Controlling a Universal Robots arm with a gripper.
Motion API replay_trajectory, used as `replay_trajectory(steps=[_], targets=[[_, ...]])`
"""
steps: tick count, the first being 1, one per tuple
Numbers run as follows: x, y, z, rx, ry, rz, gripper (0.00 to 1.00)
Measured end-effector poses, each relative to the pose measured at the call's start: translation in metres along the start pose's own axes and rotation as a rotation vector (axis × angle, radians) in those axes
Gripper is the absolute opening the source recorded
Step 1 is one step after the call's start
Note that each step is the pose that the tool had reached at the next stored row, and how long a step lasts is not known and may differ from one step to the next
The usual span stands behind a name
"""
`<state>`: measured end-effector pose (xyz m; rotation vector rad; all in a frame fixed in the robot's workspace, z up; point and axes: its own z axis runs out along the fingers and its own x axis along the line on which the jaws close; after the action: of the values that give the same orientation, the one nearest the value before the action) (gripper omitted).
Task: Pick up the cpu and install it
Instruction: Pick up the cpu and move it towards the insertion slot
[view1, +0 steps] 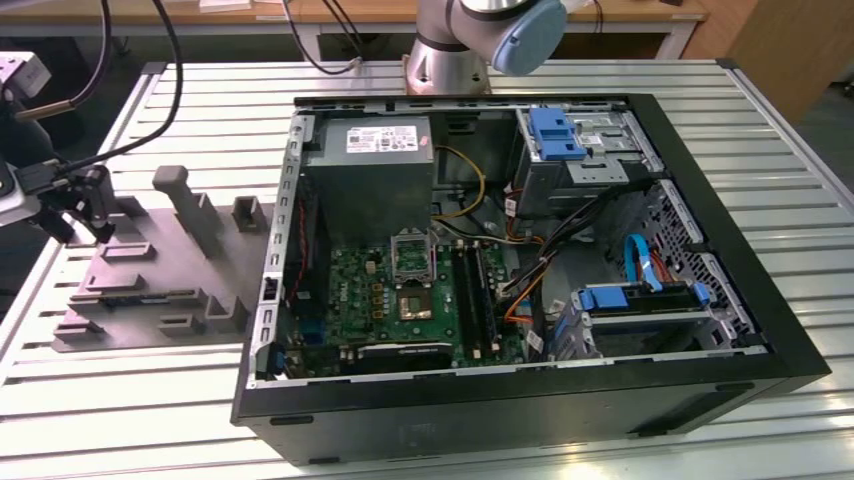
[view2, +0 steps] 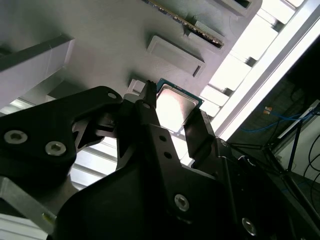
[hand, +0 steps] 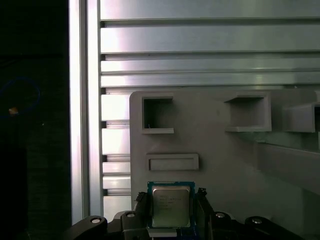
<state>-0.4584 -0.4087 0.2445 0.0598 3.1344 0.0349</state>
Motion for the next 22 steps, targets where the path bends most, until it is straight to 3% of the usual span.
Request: replay_trajectory(steps=[22], targets=[[-0.0001,0.0003,-0.0137,-0.0001,-0.0001,0.000,0.47]])
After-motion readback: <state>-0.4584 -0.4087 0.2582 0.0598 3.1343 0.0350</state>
